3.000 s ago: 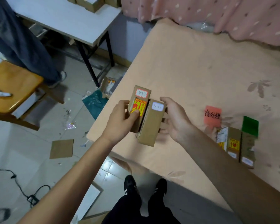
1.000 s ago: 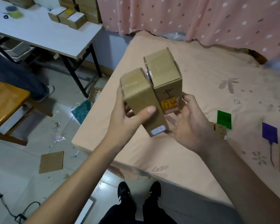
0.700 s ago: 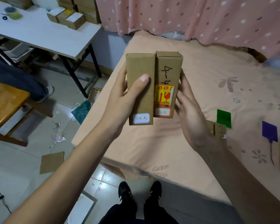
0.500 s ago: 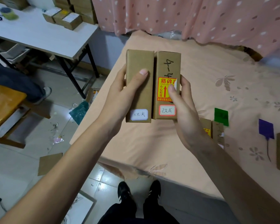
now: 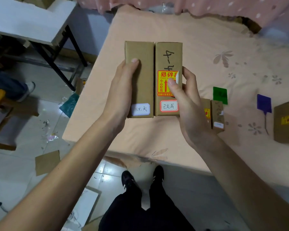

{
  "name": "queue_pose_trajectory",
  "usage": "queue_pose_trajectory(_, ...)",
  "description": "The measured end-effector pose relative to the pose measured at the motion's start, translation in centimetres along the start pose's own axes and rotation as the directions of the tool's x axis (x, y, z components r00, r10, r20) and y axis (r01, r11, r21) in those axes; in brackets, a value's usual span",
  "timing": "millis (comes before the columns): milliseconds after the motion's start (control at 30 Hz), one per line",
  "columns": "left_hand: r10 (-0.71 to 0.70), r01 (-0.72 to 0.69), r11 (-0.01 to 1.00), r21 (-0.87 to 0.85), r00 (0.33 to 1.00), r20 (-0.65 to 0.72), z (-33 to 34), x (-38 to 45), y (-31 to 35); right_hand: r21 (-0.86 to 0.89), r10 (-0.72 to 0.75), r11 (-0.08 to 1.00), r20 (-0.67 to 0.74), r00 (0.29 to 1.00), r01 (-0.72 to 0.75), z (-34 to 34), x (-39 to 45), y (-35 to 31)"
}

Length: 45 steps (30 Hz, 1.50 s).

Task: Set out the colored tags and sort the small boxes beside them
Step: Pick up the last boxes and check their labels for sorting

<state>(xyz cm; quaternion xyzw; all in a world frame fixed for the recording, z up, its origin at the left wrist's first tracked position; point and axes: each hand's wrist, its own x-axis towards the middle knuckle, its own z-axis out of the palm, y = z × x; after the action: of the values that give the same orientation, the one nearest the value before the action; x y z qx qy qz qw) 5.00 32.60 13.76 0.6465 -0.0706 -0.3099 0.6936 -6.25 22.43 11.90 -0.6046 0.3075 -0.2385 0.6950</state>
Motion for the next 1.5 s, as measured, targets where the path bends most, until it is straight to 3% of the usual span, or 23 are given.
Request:
queue_pose_trajectory(367, -0.158, 0.145, 0.983, 0.114, 0.981, 0.113, 6.7, -3.4, -6.5, 0.024, 0.097, 0.995, -0.143, 0.985, -0.094, -8.9, -5.4, 3.7)
queue_pose_trajectory(900, -0.184, 0.120, 0.962, 0.245, 0.948, 0.258, 31.6, -11.7, -12.5, 0.129, 0.131, 0.988, -0.379, 0.916, -0.088, -34.4, -11.8, 1.0)
queue_pose_trajectory(1133, -0.205, 0.067, 0.891, 0.450, 0.942, 0.266, 37.6, -7.1, -17.6, 0.135, 0.329, 0.944, -0.442, 0.834, -0.300, -41.2, -6.9, 4.4)
queue_pose_trajectory(1500, -0.516, 0.373, 0.739, 0.561, 0.849, 0.115, 42.8, 2.8, -25.4, 0.012, 0.581, 0.779, -0.388, 0.715, -0.626, -46.7, 5.8, 13.0)
